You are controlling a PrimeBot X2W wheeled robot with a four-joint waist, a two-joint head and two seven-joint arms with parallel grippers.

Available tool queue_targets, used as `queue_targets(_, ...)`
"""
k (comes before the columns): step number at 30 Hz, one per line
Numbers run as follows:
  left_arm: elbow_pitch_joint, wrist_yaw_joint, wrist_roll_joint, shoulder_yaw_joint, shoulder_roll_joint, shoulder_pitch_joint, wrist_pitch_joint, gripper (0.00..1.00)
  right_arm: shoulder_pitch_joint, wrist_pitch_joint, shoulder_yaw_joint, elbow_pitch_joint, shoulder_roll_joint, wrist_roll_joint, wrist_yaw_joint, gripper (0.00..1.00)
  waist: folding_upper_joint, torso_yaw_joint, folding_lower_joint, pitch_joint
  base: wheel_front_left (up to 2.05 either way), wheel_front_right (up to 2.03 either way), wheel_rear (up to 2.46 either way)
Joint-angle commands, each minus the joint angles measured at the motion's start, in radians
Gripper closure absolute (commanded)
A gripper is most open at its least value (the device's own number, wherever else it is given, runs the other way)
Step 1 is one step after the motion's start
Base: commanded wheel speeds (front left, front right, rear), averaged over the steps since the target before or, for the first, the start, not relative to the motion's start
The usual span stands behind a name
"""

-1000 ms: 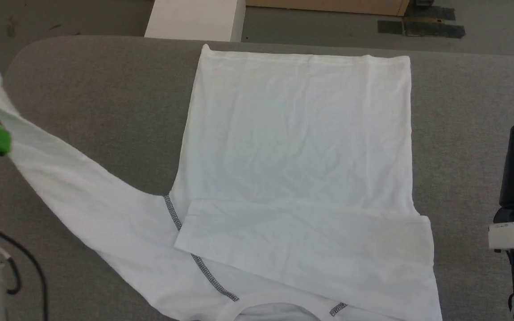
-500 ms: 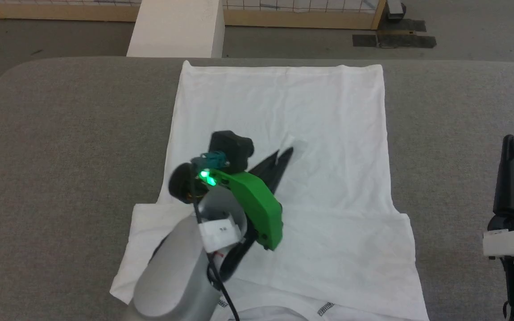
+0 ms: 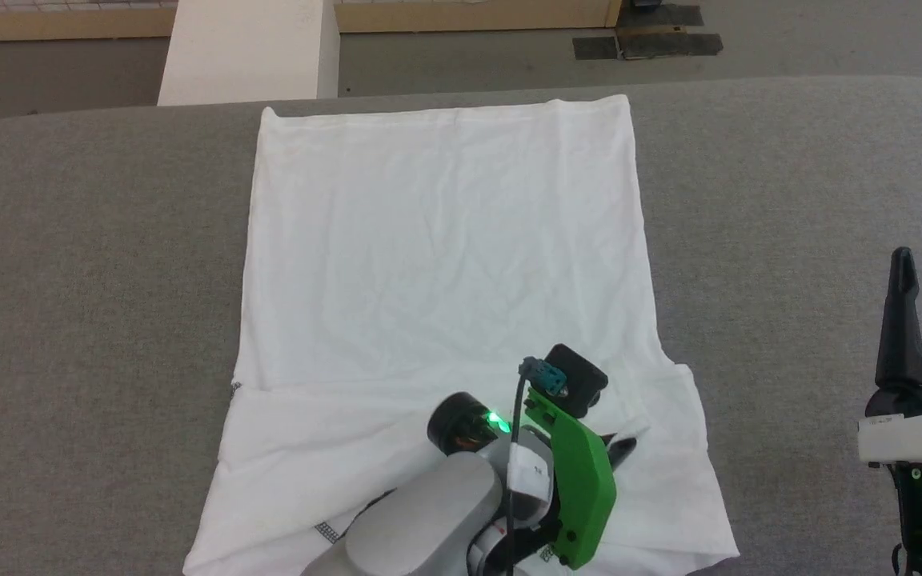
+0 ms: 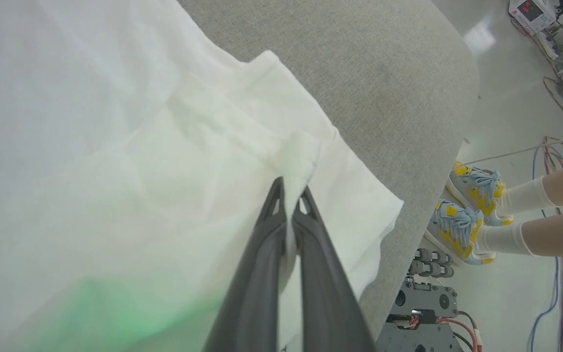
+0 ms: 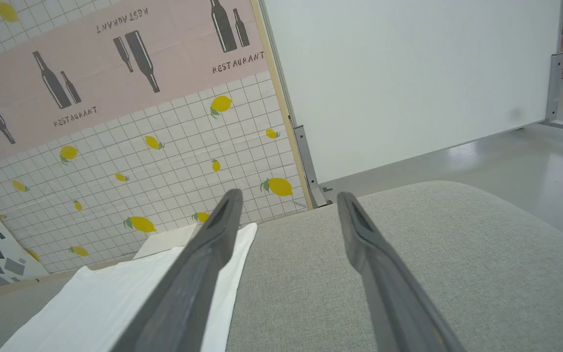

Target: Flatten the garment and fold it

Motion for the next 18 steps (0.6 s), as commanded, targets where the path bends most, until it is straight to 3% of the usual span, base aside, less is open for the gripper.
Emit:
queue_targets(1, -0.001, -0.001, -0.017, 0.005, -0.001, -0.027, 0.003, 0.00, 0.004, -0.009, -0.003, 0.003, 0.000, 0.004, -0.001, 0.00, -0.0001, 0.000, 0.0001, -0.004, 0.00, 0.00, 0.00)
queue_targets(3, -0.010, 0.005, -0.047, 0.024, -0.001, -0.046, 0.003, 0.00, 0.009, -0.010, -0.007, 0.004, 0.000, 0.004, -0.001, 0.00, -0.0001, 0.003, 0.0001, -0.009, 0.00, 0.00, 0.00)
queue_targets(8, -0.095, 0.033, -0.175, 0.213, 0.018, -0.074, -0.080, 0.00, 0.013, -0.001, -0.014, -0.004, 0.000, -0.002, -0.001, 0.00, -0.0001, 0.026, 0.0001, -0.027, 0.00, 0.00, 0.00)
queue_targets(12, -0.149, 0.101, -0.119, 0.361, 0.126, -0.096, -0.255, 0.00, 0.011, 0.016, -0.005, -0.016, 0.000, -0.009, -0.001, 0.00, -0.0001, 0.037, 0.0001, -0.037, 0.00, 0.00, 0.00)
queue_targets(18, -0.181, 0.195, 0.031, 0.495, 0.277, -0.005, -0.549, 0.00, 0.002, 0.072, 0.017, -0.014, 0.000, -0.020, -0.001, 0.00, -0.0001, 0.043, 0.0001, -0.034, 0.00, 0.00, 0.00)
